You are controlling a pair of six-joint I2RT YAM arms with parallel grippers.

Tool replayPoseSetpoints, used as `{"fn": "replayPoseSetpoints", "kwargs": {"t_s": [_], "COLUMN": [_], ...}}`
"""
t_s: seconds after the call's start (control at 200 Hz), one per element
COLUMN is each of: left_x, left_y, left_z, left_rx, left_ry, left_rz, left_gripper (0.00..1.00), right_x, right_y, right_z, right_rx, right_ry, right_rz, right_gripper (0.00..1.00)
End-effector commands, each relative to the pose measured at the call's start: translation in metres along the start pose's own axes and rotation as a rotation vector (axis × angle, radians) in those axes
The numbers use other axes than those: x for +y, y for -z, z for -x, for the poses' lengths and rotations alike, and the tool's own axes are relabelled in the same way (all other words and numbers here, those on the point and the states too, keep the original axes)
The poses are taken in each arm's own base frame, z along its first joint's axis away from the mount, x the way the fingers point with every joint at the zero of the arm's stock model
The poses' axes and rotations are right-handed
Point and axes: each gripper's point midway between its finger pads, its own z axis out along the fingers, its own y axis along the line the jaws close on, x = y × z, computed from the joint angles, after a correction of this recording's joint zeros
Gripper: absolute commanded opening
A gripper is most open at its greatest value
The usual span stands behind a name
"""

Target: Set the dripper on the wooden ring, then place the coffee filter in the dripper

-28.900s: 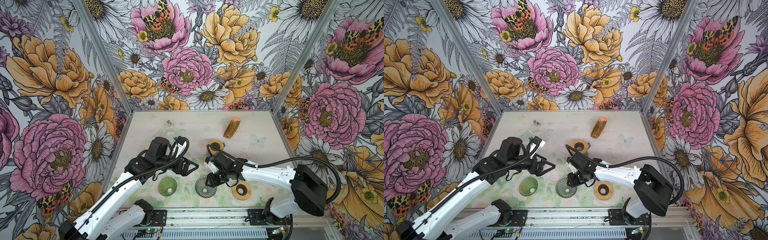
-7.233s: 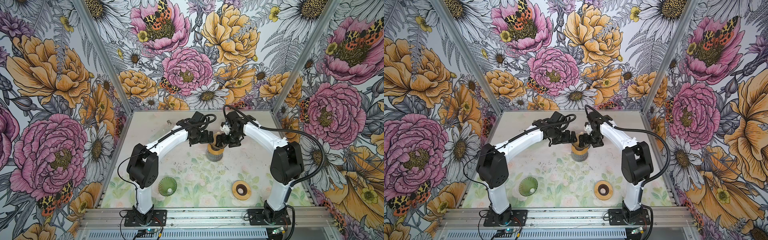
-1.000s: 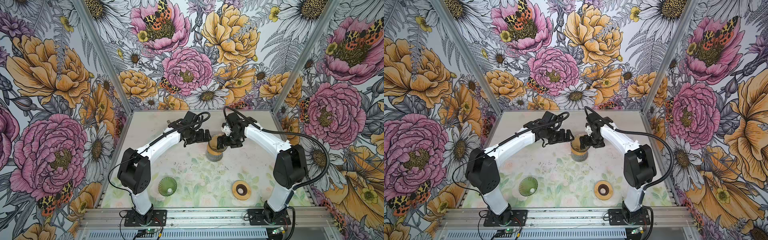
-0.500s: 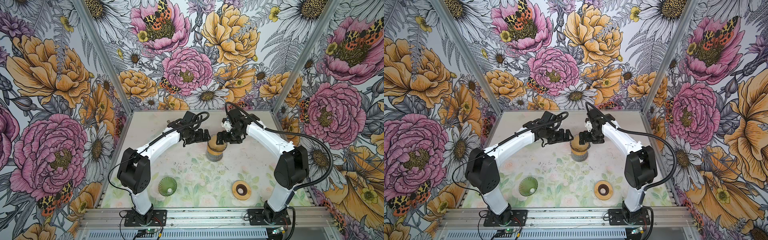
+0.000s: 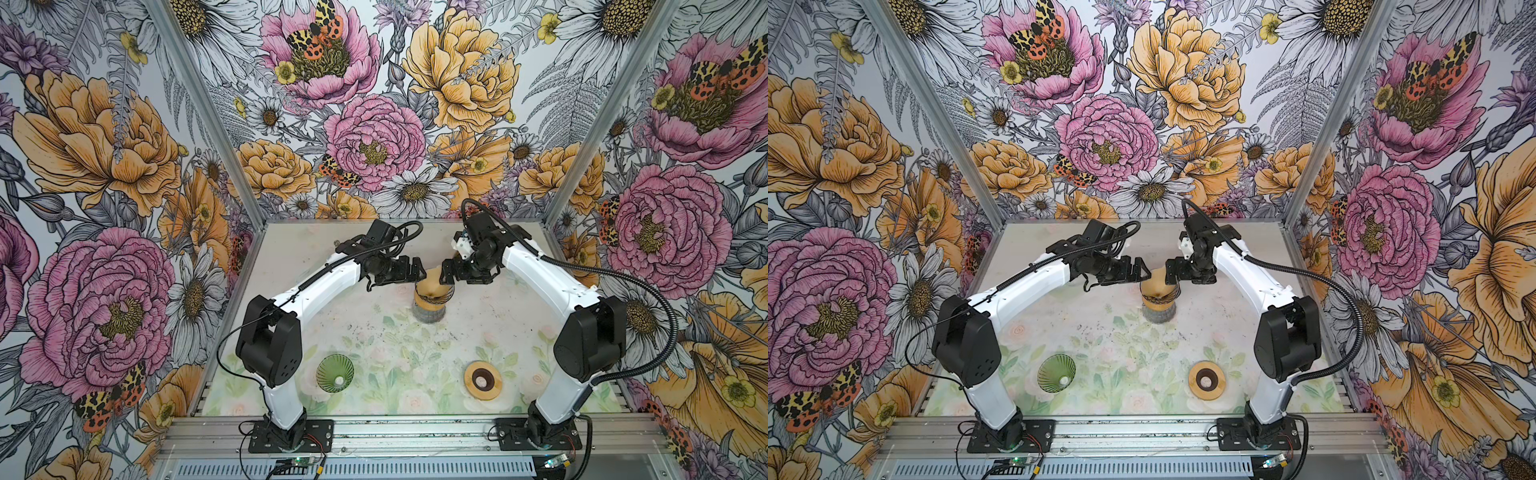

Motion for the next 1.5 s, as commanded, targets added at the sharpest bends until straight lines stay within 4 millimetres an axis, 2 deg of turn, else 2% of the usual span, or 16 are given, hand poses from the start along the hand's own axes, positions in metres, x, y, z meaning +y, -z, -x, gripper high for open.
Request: {"fn": "replayPoseSetpoints", "kwargs": {"t_s": [0.0, 0.055, 0.065, 0.085, 0.22, 0.49, 0.625, 0.896, 1.076, 1.226, 1.386, 1.496], "left_x": [-0.003, -0.001, 0.006, 0.011, 0.027, 0.036, 0.032, 0.025, 0.023, 0.021, 0.014, 0.006], "left_y": [-0.004, -0.003, -0.014, -0.018, -0.023, -0.028, -0.025, -0.022, -0.023, -0.022, -0.017, -0.012], "left_z": [0.008, 0.01, 0.007, 0.006, 0.005, 0.003, 0.003, 0.005, 0.006, 0.006, 0.007, 0.01], "left_rx": [-0.014, -0.023, -0.001, 0.007, 0.013, 0.023, 0.021, 0.016, 0.016, 0.013, 0.008, 0.003], "left_ry": [-0.022, -0.018, -0.008, -0.002, 0.036, 0.045, 0.042, 0.035, 0.033, 0.031, 0.028, 0.021], "left_rz": [0.0, 0.008, 0.024, 0.034, 0.068, 0.086, 0.074, 0.058, 0.055, 0.05, 0.028, -0.001], "left_gripper": [0.99, 0.99, 0.99, 0.99, 0.99, 0.99, 0.99, 0.99, 0.99, 0.99, 0.99, 0.99], "right_x": [0.001, -0.001, -0.001, -0.003, -0.007, -0.024, -0.017, 0.01, 0.023, 0.012, 0.001, 0.001], "right_y": [0.005, 0.001, -0.001, -0.002, -0.012, -0.025, -0.022, 0.0, -0.007, -0.018, -0.021, -0.021], "right_z": [0.008, 0.006, 0.005, 0.004, -0.002, -0.005, -0.004, 0.006, -0.002, -0.01, -0.015, -0.015], "right_rx": [-0.022, -0.008, -0.005, 0.0, 0.028, 0.051, 0.041, -0.015, 0.01, 0.039, 0.046, 0.047], "right_ry": [0.018, 0.016, 0.015, 0.016, 0.017, 0.012, 0.018, 0.032, 0.054, 0.044, 0.035, 0.036], "right_rz": [0.004, 0.0, -0.003, -0.009, -0.022, -0.101, -0.078, 0.025, 0.079, 0.029, -0.025, -0.025], "right_gripper": [0.93, 0.93, 0.93, 0.93, 0.93, 0.93, 0.94, 0.94, 0.94, 0.94, 0.95, 0.94]}}
